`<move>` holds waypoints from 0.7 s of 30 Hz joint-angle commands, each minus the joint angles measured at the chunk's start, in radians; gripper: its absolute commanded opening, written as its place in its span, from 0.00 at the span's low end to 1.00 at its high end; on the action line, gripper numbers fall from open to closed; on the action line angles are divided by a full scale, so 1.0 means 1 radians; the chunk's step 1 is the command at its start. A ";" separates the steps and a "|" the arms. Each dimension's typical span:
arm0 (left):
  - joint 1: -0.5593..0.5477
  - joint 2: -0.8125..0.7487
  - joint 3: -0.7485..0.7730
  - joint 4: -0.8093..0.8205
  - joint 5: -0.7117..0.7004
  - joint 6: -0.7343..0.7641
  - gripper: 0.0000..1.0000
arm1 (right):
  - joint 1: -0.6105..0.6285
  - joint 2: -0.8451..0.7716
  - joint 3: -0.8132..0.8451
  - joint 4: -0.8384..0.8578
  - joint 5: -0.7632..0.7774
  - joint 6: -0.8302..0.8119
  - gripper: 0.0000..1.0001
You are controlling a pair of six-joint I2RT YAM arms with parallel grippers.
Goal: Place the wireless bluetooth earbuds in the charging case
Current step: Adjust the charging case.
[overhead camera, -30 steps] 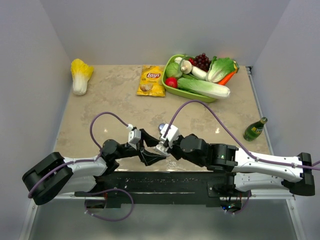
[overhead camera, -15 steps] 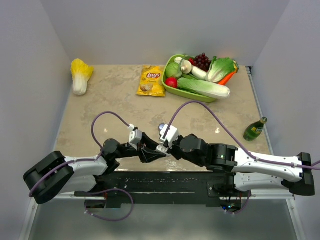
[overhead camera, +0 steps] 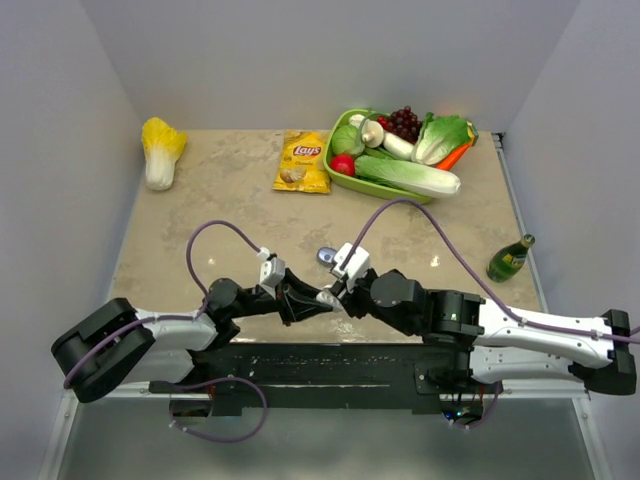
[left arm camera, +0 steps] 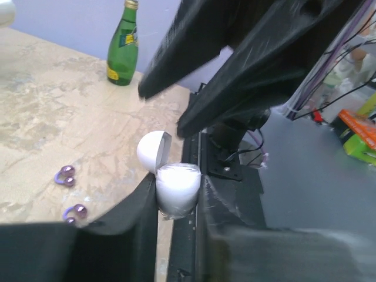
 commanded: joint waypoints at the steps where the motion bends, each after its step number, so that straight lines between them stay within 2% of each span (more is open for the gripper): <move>1: 0.006 -0.002 -0.030 0.173 -0.062 -0.001 0.00 | -0.034 -0.083 -0.012 0.093 0.060 0.074 0.43; 5: 0.006 -0.037 -0.063 0.177 -0.134 0.016 0.00 | -0.113 -0.184 -0.027 0.130 0.007 0.106 0.47; 9: 0.006 -0.055 -0.071 0.167 -0.150 0.029 0.00 | -0.217 -0.187 -0.032 0.134 -0.097 0.124 0.46; 21: 0.006 -0.100 -0.100 0.206 -0.147 0.040 0.00 | -0.222 -0.127 -0.105 0.234 -0.370 0.167 0.57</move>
